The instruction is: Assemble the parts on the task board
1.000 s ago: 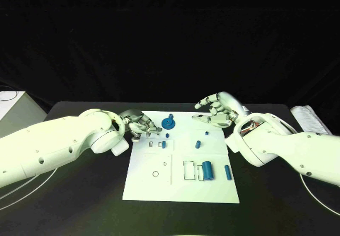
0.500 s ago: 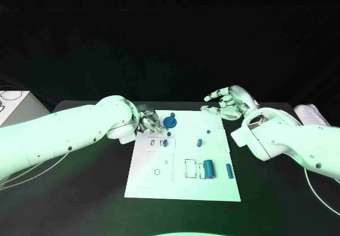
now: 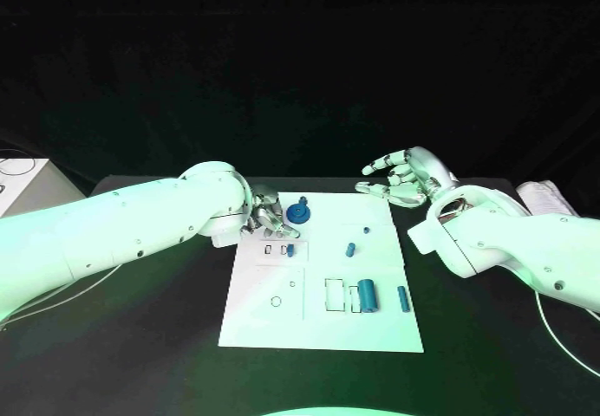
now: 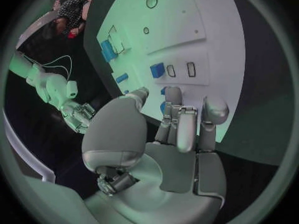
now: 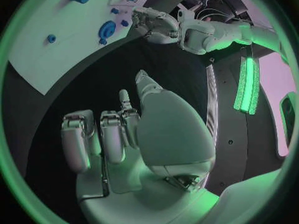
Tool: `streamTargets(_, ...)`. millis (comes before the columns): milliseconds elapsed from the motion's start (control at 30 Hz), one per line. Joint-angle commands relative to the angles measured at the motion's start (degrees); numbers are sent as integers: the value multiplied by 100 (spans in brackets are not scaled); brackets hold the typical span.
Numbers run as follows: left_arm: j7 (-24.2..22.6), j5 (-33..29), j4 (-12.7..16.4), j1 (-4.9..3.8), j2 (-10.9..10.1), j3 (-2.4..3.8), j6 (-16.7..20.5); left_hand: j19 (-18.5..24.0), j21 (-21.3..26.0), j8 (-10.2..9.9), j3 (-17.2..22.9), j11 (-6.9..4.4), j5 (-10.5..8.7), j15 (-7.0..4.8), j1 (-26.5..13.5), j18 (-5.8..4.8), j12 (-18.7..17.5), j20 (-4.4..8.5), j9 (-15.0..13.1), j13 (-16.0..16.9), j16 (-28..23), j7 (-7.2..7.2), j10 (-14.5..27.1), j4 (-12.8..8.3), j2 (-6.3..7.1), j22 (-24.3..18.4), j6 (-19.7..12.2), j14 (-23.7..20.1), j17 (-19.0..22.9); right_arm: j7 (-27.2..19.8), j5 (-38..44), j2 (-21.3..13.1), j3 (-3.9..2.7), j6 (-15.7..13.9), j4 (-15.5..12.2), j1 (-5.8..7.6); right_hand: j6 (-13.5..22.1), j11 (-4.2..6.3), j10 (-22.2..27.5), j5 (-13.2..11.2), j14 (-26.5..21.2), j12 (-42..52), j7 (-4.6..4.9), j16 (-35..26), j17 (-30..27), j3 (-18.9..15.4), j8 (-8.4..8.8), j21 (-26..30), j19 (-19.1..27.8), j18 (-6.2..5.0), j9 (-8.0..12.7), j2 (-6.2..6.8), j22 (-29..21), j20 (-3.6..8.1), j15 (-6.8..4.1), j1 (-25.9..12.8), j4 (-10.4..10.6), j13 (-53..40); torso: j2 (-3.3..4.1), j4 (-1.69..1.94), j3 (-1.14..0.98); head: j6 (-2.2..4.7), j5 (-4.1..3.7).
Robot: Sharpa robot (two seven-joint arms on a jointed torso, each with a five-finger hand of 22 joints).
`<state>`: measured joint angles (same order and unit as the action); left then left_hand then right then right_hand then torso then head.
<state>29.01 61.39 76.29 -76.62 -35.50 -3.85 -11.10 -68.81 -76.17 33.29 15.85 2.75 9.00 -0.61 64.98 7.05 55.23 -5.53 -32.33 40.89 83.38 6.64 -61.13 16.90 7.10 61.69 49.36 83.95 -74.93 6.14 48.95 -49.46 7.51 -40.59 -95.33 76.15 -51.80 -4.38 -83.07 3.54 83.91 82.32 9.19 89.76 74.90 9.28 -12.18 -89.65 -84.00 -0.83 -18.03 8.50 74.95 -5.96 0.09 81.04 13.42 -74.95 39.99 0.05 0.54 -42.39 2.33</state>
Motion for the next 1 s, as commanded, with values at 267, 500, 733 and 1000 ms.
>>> streamTargets(267, 71, -63, -143, -15, 154, -49, -524, -31, -50, 43, -125, -23, -13, -17, -105, -97, 2, 0, -89, -29, 38, -6, 57, -3, 45, 31, -68, 61, -425, 36, 126, 40, -2, 32, 47, 6, -12, -10, 47, 9, 609, -38, 0, 24, 1510, 6, -26, -35, -600, 83, -3, -18, 1505, -31, 21, -32, 31, -787, 3, 11, 10, -36, -24)
streamTargets(500, 72, -113, -218, -14, 226, -98, -579, -46, -62, 51, -134, -24, -11, -17, -114, -102, 26, -1, -107, 1, 51, -7, 44, -2, 31, 55, -69, 70, -445, 41, 133, 57, -2, 21, 62, 6, -8, -10, 60, 10, 605, -53, 0, 19, 1497, 8, -27, -35, -600, 83, -2, -21, 1505, -31, 21, -33, 34, -774, 2, 3, 4, -61, -2)
streamTargets(733, 71, -182, -231, -13, 251, -129, -660, -55, -73, 64, -127, -29, 1, -18, -92, -105, 40, -2, -140, 11, 62, -13, 44, -8, -14, 73, -72, 76, -459, 50, 140, 78, -2, 14, 95, 7, -9, -10, 64, 10, 604, -58, 0, 17, 1494, 9, -27, -35, -600, 83, -2, -21, 1505, -31, 21, -33, 33, -770, 0, 11, 2, -71, -7)
streamTargets(1000, 63, -257, -229, -11, 290, -159, -680, -54, -76, 71, -118, -33, 7, -21, -52, -106, 44, -2, -165, 12, 70, -18, 48, -13, -36, 77, -77, 78, -468, 69, 141, 120, -2, 45, 124, 6, -10, -9, 72, 10, 604, -65, -1, 16, 1492, 11, -29, -35, -600, 83, -3, -22, 1505, -31, 21, -31, 33, -763, 2, 10, 5, -81, -7)
